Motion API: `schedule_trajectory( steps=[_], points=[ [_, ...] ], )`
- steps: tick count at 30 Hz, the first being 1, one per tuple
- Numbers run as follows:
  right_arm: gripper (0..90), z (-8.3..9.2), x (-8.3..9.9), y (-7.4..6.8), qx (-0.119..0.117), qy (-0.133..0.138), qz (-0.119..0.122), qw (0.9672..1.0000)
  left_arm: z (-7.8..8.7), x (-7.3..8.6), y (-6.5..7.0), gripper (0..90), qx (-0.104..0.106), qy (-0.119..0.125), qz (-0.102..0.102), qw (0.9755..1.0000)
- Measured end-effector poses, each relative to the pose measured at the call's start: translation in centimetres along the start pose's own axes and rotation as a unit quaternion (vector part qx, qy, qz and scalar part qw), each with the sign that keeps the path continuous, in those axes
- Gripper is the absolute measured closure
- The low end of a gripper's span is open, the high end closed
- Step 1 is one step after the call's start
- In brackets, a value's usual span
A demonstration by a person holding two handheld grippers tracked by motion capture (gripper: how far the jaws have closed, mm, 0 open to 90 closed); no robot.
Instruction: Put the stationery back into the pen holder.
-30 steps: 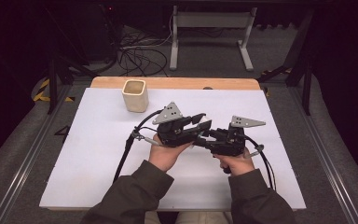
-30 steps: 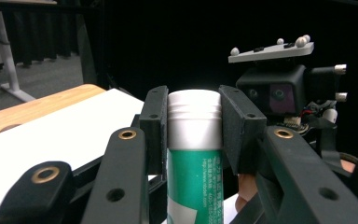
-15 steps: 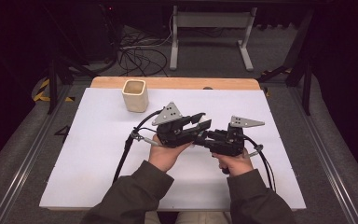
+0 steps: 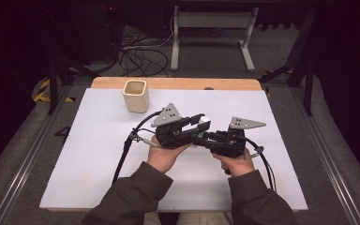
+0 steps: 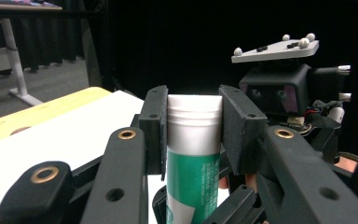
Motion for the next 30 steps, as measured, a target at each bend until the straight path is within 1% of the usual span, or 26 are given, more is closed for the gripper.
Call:
schedule_trajectory(
  steps=[1, 2, 4, 5, 6, 8, 10, 11, 12, 15, 16, 17, 18, 19, 20, 21, 22, 23, 27, 30],
  points=[
    [65.9, 0.0, 0.0, 0.0, 0.0, 0.0, 0.0, 1.0, 0.1, 0.0, 0.0, 64.8, -0.001, -0.001, -0.001, 1.0],
    [66.0, -0.1, 0.0, -0.1, 0.009, -0.004, 0.004, 0.9999, 0.1, 0.1, -0.1, 64.5, 0.0, -0.002, -0.001, 1.0],
    [66.0, -0.1, 0.0, -0.1, 0.012, -0.006, 0.007, 0.9999, 0.2, 0.1, -0.2, 64.3, 0.001, -0.004, -0.002, 1.0],
    [66.0, -0.1, -0.1, -0.2, 0.018, -0.007, 0.01, 0.9998, 0.3, 0.1, -0.2, 64.0, 0.0, -0.005, -0.001, 1.0],
    [66.1, -0.2, -0.1, -0.3, 0.029, -0.01, 0.017, 0.9994, 0.4, 0.1, -0.2, 63.0, 0.001, -0.005, -0.001, 1.0],
    [66.0, -0.2, -0.1, -0.3, 0.039, -0.011, 0.018, 0.999, 0.6, 0.2, -0.3, 60.3, -0.002, -0.007, -0.002, 1.0],
    [66.1, -0.2, -0.1, -0.2, 0.041, -0.01, 0.019, 0.9989, 0.7, 0.2, -0.4, 58.9, -0.004, -0.009, -0.002, 1.0],
    [66.0, 0.0, -0.2, -0.2, 0.048, -0.008, 0.019, 0.9986, 0.9, 0.3, -0.6, 55.8, -0.005, -0.01, 0.002, 0.9999],
    [66.0, 0.0, -0.2, -0.2, 0.048, -0.008, 0.019, 0.9986, 0.9, 0.3, -0.6, 54.5, -0.005, -0.01, 0.002, 0.9999],
    [66.1, 0.1, -0.2, -0.2, 0.061, -0.009, 0.025, 0.9978, 1.2, 0.5, -0.8, 49.8, -0.01, -0.009, 0.007, 0.9999],
    [66.1, 0.1, -0.2, -0.2, 0.061, -0.009, 0.025, 0.9978, 1.3, 0.5, -0.9, 48.3, -0.012, -0.009, 0.009, 0.9999],
    [66.1, 0.1, -0.2, -0.1, 0.068, -0.011, 0.027, 0.9973, 1.4, 0.6, -1.0, 48.3, -0.014, -0.012, 0.01, 0.9998],
    [66.1, 0.1, -0.3, -0.1, 0.084, -0.018, 0.034, 0.9957, 1.6, 0.7, -1.2, 46.1, -0.02, -0.018, 0.005, 0.9996],
    [66.1, 0.1, -0.3, -0.1, 0.084, -0.018, 0.034, 0.9957, 1.6, 0.7, -1.2, 45.2, -0.02, -0.018, 0.005, 0.9996],
    [66.1, 0.0, -0.3, 0.0, 0.092, -0.021, 0.038, 0.9948, 1.7, 0.8, -1.2, 44.5, -0.023, -0.02, 0.003, 0.9995],
    [66.1, 0.0, -0.4, 0.0, 0.095, -0.022, 0.04, 0.9944, 2.0, 0.9, -1.3, 43.9, -0.029, -0.025, -0.004, 0.9993],
    [66.1, 0.0, -0.4, 0.0, 0.095, -0.022, 0.04, 0.9944, 2.0, 0.9, -1.3, 43.2, -0.029, -0.025, -0.004, 0.9993],
    [66.1, 0.0, -0.5, 0.1, 0.102, -0.022, 0.043, 0.9937, 2.4, 1.1, -1.4, 42.5, -0.037, -0.028, -0.006, 0.9989],
    [66.1, -0.1, -0.5, 0.1, 0.109, -0.022, 0.046, 0.9927, 3.0, 1.4, -1.7, 39.9, -0.042, -0.031, -0.006, 0.9986],
    [66.1, -0.1, -0.6, 0.2, 0.12, -0.023, 0.054, 0.9911, 3.7, 2.0, -2.0, 36.1, -0.052, -0.036, -0.007, 0.9979]
  ],
)
Point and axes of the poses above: each handheld gripper's, and its own axes: z roughly backward along the jaws, x roughly out of its underside, y roughly to its right, the point moved 1 cm from there along -z, roughly forward along the jaws, and after that the axes turned 11 degrees about -y, right-handed, at the moved point
